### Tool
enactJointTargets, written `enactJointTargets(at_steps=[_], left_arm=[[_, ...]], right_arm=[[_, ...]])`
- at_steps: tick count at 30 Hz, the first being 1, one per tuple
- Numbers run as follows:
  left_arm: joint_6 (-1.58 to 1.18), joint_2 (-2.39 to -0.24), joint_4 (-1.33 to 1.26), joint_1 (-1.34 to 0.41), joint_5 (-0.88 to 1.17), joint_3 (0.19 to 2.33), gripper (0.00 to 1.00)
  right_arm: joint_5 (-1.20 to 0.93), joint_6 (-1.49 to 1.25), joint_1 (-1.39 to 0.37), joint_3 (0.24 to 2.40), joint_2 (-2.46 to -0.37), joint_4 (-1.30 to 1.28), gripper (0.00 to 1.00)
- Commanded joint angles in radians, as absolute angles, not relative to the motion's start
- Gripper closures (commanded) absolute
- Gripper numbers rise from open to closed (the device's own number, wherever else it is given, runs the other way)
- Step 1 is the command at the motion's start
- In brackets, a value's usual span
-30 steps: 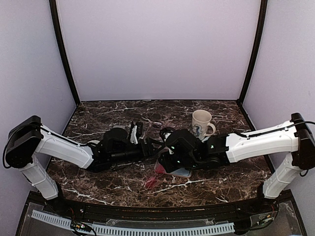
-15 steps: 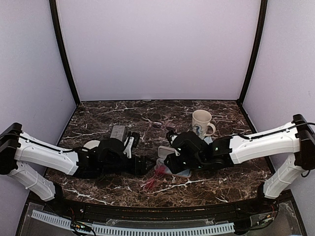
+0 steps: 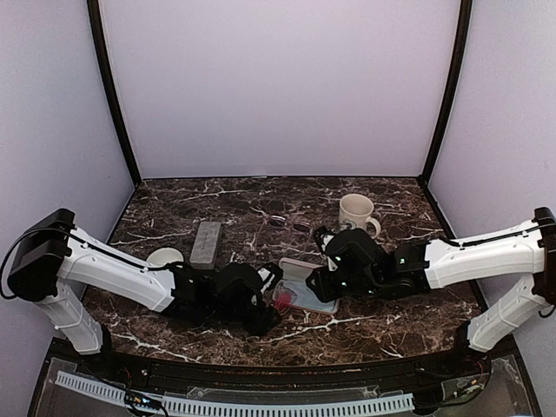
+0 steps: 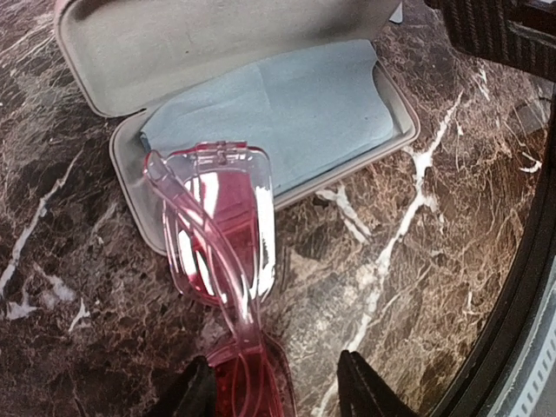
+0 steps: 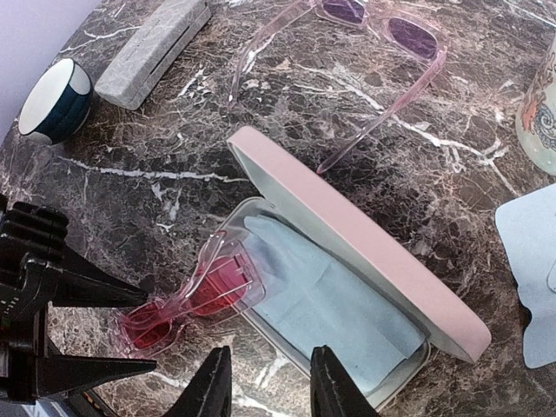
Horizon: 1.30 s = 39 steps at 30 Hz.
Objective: Organize the sunglasses
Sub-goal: Pick up the sunglasses from the center of the board.
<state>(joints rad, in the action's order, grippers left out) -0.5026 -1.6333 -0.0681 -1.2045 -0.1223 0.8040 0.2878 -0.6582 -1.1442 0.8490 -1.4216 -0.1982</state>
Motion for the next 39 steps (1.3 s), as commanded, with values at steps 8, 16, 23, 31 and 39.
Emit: enactJointTargets(at_steps=[8,16,23,31,39], left_arm=[[-0.450,-1.702,0.051,-1.212,-0.137,0.892,0.60],[-0.447,-1.717,0.082,-1.215,-0.154,0.914,0.73],[-0.448,-1.696,0.129,-1.216,-0.175,0.930,0.84],[-0.426,-1.650,0.166,-1.216,-0.162,0.935,0.97],[-0.357,-1.565,0.161,-1.207,-0.020,0.915,1.00]], right_arm=[[0.279,-0.676,-1.140,0.813,-1.393,-0.143,0.68],[0.279,-0.675,-1.140,0.810,-1.393,-0.140,0.68],[0.276,-0.673,-1.139,0.811,-1.394,-0.139,0.68],[0.273,-0.651,-1.139,0.813,-1.382,-0.146,0.68],[0.164,-0.535,-1.121,0.788,-1.307,-0.115,0.66]])
